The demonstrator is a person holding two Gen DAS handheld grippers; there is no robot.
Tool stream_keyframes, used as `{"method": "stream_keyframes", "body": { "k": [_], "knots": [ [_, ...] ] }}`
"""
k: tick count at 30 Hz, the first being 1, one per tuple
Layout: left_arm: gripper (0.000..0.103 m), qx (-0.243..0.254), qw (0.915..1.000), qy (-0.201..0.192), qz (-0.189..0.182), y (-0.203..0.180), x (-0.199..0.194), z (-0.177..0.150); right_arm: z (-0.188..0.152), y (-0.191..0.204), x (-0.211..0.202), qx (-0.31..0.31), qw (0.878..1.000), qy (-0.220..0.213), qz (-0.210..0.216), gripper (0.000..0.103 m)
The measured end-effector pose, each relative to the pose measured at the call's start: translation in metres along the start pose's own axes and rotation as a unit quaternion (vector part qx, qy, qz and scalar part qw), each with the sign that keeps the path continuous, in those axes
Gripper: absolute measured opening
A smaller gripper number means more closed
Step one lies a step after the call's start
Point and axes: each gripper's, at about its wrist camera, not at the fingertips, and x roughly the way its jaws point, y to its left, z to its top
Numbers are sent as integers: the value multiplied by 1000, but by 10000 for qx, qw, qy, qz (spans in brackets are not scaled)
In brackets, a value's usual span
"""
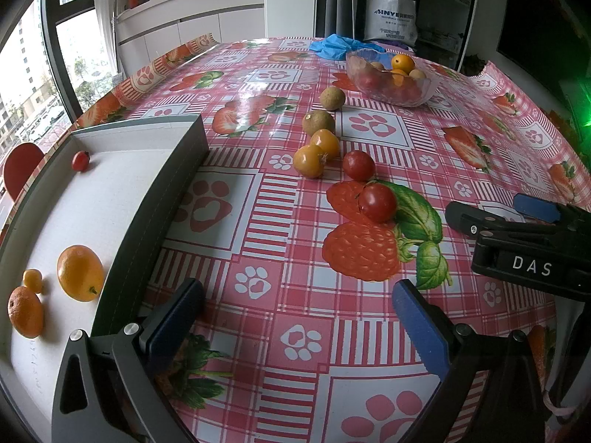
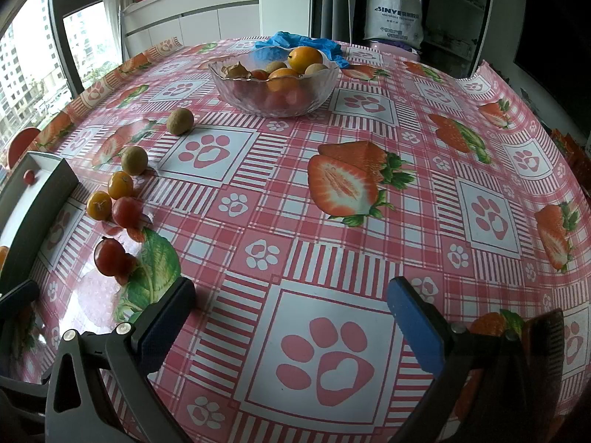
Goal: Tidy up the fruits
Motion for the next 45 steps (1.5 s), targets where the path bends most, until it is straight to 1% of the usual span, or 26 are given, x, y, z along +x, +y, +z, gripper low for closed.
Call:
{"method": "stream_keyframes", "body": {
  "k": [38, 45],
  "knots": [
    [102, 0, 10000, -1, -1, 0, 0, 0, 0, 0, 0, 4, 10000, -7, 3, 103],
    [102, -1, 10000, -1, -1, 0, 0, 0, 0, 1, 0, 87, 9999, -58, -76, 103]
  ]
}}
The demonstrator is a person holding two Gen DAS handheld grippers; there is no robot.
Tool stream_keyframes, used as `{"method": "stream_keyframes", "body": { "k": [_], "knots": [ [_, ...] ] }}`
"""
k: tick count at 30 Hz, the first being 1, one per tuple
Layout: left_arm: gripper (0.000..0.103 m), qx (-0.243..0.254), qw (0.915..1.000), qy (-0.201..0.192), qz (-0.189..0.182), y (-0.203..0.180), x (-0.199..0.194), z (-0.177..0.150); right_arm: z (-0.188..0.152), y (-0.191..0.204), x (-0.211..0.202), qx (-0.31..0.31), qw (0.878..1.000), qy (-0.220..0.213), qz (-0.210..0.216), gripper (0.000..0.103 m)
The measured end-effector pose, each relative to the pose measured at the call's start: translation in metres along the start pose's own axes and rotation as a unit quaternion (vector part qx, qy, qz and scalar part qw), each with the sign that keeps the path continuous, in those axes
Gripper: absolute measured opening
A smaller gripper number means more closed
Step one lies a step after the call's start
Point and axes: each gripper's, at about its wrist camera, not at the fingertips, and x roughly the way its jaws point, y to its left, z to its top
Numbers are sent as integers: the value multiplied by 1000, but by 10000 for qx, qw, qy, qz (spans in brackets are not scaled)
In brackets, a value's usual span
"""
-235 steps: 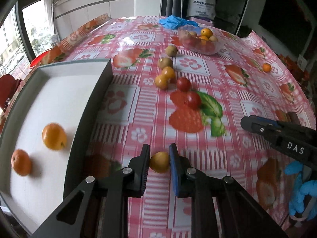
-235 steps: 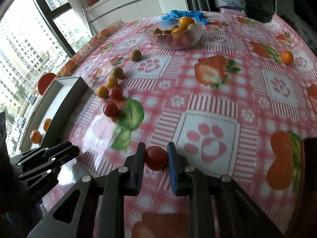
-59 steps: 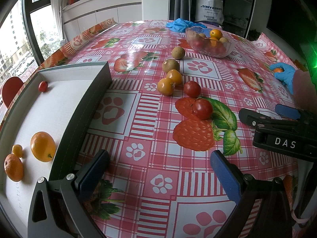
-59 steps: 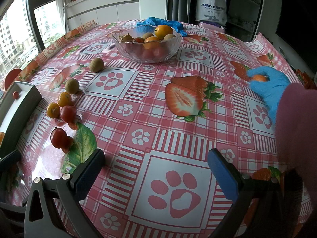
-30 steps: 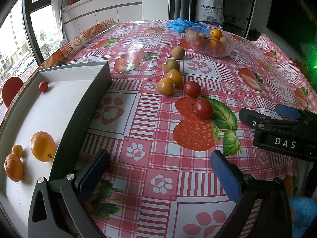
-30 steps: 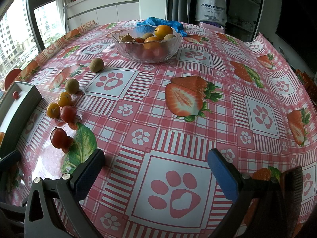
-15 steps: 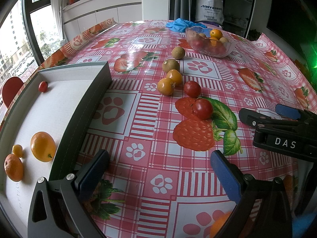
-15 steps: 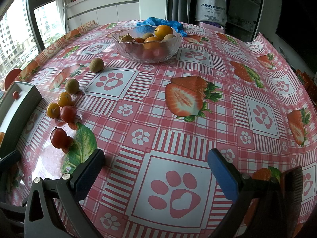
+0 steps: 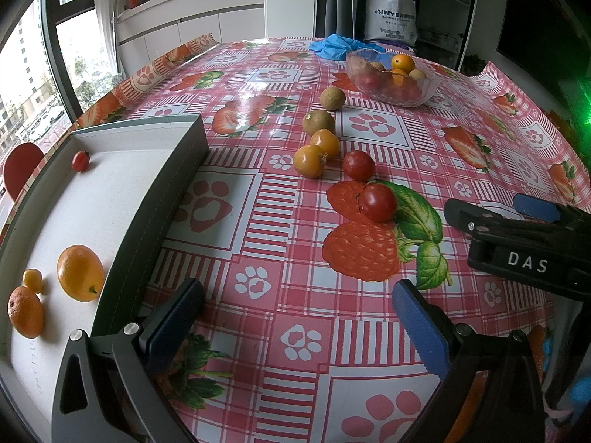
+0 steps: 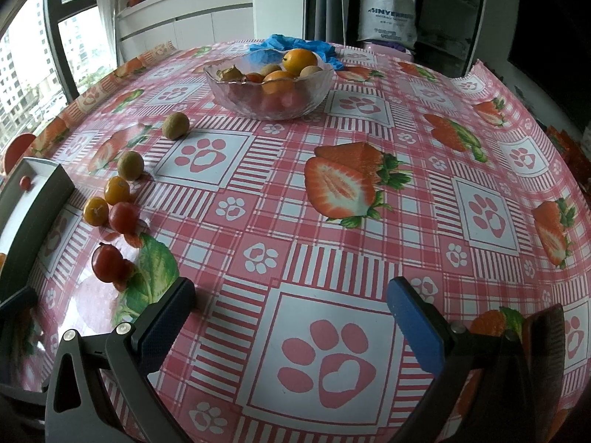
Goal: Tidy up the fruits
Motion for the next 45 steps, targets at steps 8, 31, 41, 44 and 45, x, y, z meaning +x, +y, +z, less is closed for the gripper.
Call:
{"method": "stream_keyframes", "body": {
  "k": [8, 31, 41, 44, 45],
  "knots": [
    [102, 0, 10000, 0, 0, 0, 0, 0, 1, -1, 1, -51, 9998, 184, 53, 103],
    [102, 28, 9999, 112, -17, -1, -1, 2, 12, -16, -18, 244, 9968, 586, 489, 103],
    [102, 83, 9986, -488, -177, 10, -69, -13, 11, 29, -34, -318, 9925, 485, 1072, 103],
    [102, -134, 9990, -378, -177, 21, -76, -24, 8, 53, -27, -552, 9902, 549, 1163, 101],
    [102, -229, 9989, -339, -211, 25, -77, -27, 9, 61, -25, -621, 9895, 547, 1182, 99]
  ]
}}
